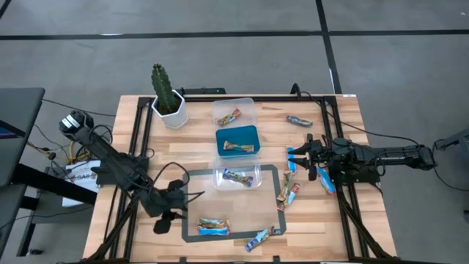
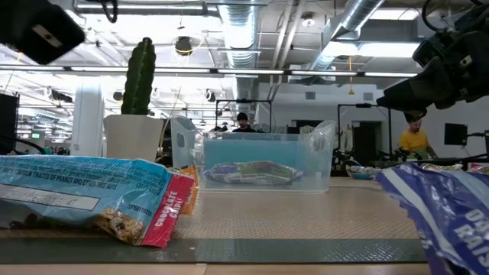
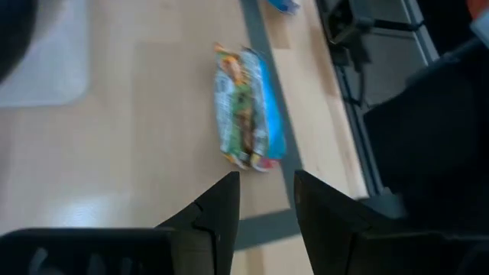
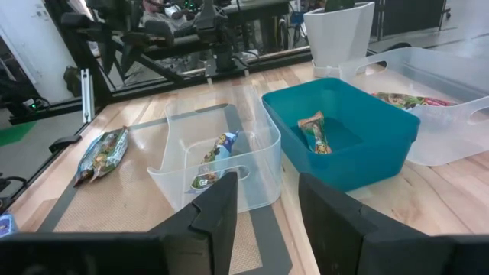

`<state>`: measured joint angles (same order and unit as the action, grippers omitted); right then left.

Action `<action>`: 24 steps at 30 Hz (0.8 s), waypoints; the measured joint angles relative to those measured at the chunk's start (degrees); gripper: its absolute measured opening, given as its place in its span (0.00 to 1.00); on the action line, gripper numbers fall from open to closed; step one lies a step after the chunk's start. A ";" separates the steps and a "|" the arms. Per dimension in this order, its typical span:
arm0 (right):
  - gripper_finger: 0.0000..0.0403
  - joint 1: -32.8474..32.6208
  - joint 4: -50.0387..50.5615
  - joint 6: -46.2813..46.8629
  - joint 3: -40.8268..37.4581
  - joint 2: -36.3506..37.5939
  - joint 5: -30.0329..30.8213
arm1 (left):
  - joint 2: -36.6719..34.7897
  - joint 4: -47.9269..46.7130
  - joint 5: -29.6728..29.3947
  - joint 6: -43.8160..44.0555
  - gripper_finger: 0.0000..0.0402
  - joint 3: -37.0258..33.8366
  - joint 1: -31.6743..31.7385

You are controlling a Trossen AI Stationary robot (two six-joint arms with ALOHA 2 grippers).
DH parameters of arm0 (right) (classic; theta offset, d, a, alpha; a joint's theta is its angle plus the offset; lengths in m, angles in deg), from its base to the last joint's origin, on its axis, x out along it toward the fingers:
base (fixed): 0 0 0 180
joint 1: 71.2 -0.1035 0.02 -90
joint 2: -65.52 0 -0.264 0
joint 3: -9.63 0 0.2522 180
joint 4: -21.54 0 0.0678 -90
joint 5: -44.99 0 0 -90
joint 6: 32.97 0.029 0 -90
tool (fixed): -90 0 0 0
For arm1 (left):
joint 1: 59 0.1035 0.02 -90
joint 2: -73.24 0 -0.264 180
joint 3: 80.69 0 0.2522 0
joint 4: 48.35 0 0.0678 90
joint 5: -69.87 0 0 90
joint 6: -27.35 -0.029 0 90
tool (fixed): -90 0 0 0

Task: Pick and place Granola Bars by type
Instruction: Put the red granola bar into the top transparent bin

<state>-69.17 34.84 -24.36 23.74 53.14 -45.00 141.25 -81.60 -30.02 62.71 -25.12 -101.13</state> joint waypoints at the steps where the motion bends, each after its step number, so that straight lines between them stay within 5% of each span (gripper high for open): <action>1: 0.33 0.01 0.00 -0.01 0.00 0.01 0.00 | 0.00 0.00 -0.20 0.55 0.29 0.00 -0.86; 11: 0.33 0.00 0.00 0.00 0.00 0.00 0.00 | 2.22 3.89 -3.68 2.30 0.29 0.06 -3.80; 24: 0.33 0.01 -0.01 0.01 0.01 0.02 0.00 | 21.88 4.17 -3.36 -4.62 0.29 11.74 -3.80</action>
<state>-69.16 34.83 -24.35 23.75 53.16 -45.00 163.13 -77.42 -33.38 58.09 -13.38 -104.93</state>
